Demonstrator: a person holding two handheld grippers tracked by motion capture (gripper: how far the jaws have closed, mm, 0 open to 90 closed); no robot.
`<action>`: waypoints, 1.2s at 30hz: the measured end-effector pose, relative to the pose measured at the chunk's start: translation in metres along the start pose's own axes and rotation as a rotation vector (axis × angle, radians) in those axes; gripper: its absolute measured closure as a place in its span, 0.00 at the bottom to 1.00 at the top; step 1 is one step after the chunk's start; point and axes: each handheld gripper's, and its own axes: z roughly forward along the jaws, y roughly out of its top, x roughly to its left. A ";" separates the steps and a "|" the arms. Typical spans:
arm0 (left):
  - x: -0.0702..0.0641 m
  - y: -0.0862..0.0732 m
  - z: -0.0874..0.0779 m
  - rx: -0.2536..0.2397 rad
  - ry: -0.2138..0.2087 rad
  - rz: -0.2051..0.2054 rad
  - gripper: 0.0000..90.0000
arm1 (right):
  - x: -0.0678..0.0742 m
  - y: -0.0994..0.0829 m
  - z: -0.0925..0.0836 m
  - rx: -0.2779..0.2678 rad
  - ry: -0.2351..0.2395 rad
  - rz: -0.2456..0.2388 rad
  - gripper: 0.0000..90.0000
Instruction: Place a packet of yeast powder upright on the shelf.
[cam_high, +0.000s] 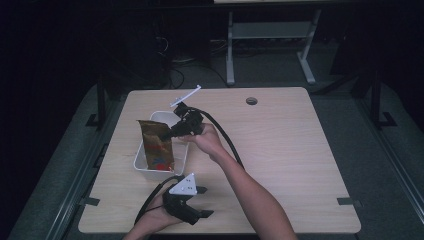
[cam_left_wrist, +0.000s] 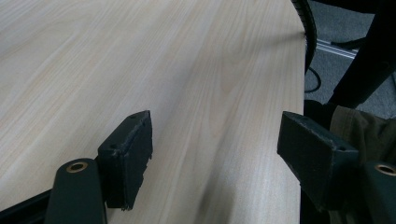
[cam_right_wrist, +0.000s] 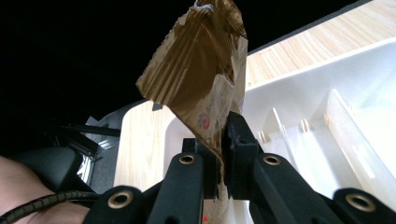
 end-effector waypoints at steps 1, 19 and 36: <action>0.000 0.000 0.000 0.000 0.000 0.001 0.29 | 0.000 0.000 0.001 0.002 0.000 -0.001 0.95; 0.000 0.000 0.000 -0.001 -0.002 -0.005 0.29 | -0.007 -0.012 0.011 0.016 0.006 0.012 0.94; 0.001 0.000 0.000 -0.001 -0.002 -0.005 0.29 | -0.015 -0.021 0.014 0.013 0.021 0.058 0.89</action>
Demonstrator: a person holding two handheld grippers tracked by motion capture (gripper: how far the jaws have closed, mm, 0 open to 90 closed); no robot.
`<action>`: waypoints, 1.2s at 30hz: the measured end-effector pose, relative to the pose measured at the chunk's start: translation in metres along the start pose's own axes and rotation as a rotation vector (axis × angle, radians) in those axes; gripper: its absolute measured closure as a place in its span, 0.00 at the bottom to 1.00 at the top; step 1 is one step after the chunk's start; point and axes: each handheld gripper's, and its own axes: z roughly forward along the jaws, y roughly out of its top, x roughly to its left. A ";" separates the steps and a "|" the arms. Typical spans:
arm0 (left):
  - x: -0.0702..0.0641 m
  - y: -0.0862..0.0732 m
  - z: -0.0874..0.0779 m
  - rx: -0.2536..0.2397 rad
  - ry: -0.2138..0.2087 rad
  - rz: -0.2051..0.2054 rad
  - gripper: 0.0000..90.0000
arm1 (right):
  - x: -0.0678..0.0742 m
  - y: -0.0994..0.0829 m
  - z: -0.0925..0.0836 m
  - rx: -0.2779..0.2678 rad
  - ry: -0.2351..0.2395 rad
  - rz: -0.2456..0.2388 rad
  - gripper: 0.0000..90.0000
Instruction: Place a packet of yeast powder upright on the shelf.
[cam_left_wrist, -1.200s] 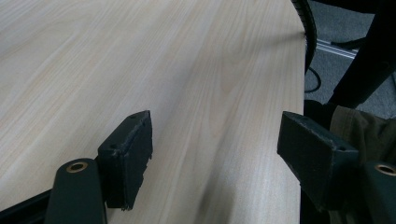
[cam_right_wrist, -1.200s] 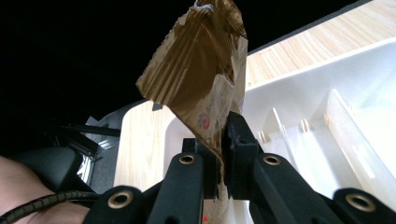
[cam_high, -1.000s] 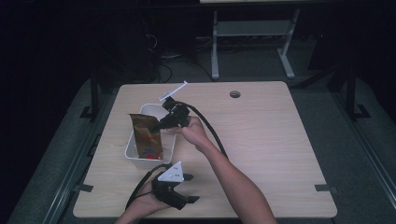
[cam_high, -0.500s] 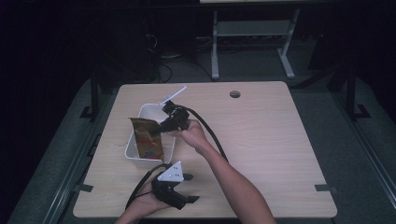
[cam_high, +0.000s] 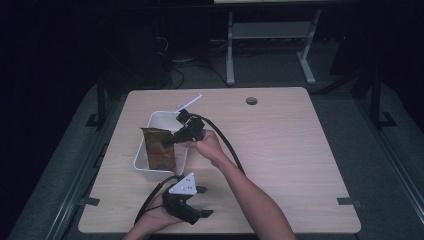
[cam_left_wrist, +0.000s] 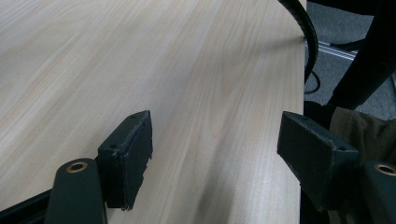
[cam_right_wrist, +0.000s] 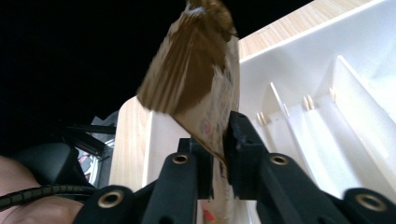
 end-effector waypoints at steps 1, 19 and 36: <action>0.000 0.000 0.000 0.000 0.000 0.000 0.29 | -0.001 0.000 -0.001 0.001 0.002 0.006 0.87; 0.001 0.000 -0.001 -0.001 0.003 0.002 0.29 | -0.003 -0.006 -0.010 0.004 -0.041 0.039 0.62; 0.004 0.000 -0.003 -0.012 0.016 -0.010 0.29 | -0.003 -0.020 -0.045 -0.036 -0.048 0.054 0.55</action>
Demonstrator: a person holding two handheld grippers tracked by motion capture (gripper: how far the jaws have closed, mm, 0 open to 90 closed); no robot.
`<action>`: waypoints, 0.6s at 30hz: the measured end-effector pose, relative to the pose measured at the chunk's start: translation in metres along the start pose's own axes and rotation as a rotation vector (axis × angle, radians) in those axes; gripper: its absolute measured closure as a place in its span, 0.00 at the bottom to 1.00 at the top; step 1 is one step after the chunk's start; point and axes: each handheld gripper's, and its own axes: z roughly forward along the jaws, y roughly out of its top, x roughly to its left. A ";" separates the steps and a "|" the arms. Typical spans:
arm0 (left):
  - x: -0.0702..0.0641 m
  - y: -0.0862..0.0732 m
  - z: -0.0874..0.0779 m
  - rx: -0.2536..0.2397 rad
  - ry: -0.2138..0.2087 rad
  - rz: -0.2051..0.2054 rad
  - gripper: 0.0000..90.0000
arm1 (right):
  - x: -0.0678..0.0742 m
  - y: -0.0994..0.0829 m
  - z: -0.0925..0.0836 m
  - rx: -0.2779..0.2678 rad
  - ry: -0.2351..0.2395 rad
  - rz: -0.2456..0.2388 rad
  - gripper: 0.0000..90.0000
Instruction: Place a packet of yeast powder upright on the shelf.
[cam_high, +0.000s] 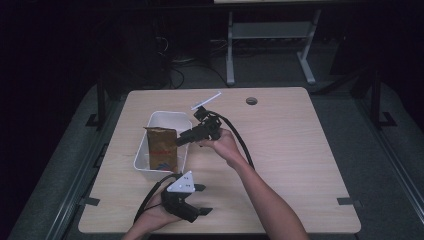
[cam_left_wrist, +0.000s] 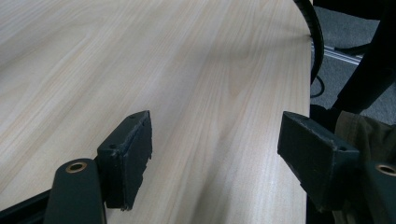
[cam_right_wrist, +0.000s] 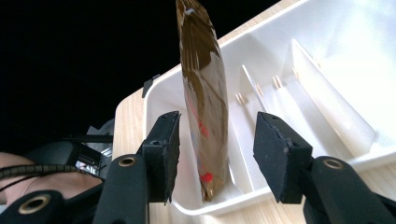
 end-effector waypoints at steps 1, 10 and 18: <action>0.000 0.000 0.000 0.000 0.000 -0.001 0.29 | 0.000 -0.001 -0.002 -0.002 -0.001 0.001 0.55; 0.001 0.000 -0.001 -0.003 0.005 -0.006 0.29 | 0.000 -0.012 -0.022 -0.018 -0.023 0.004 0.54; 0.002 -0.001 -0.001 -0.003 0.008 -0.011 0.28 | -0.002 -0.024 -0.042 -0.031 -0.044 0.017 0.53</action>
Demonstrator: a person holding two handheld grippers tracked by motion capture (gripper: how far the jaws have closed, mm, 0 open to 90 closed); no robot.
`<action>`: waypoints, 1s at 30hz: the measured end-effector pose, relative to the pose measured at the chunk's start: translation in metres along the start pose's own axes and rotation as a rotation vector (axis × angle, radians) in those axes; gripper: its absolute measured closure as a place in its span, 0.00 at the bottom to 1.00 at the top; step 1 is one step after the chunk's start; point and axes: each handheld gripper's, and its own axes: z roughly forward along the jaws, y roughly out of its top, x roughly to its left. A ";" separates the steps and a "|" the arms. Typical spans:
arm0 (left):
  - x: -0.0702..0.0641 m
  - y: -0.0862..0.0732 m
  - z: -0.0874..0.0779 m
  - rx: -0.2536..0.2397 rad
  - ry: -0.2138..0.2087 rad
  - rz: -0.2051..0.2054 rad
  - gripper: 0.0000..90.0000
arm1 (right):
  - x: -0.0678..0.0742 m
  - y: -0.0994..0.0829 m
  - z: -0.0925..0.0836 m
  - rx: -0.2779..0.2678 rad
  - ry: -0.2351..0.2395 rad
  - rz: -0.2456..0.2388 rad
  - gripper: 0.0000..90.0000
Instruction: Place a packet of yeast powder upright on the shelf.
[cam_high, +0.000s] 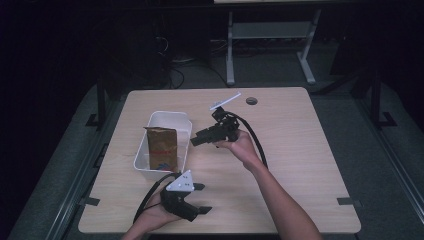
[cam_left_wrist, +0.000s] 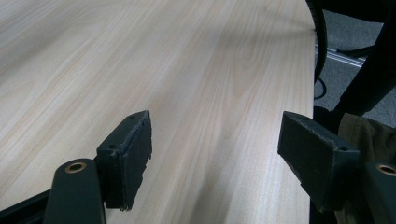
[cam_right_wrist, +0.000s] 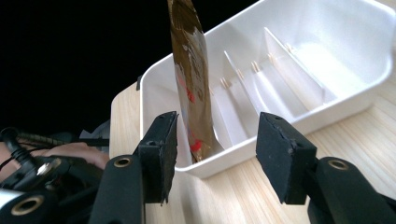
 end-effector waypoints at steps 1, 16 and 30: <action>0.000 0.000 0.000 0.000 0.000 0.000 0.29 | 0.000 -0.001 -0.003 -0.003 -0.004 0.002 0.53; 0.000 0.000 0.000 0.002 0.006 -0.003 0.29 | -0.005 -0.033 -0.045 -0.038 -0.049 0.030 0.52; 0.001 -0.001 0.002 0.006 0.003 -0.003 0.29 | -0.009 -0.076 -0.074 -0.066 -0.069 0.071 0.51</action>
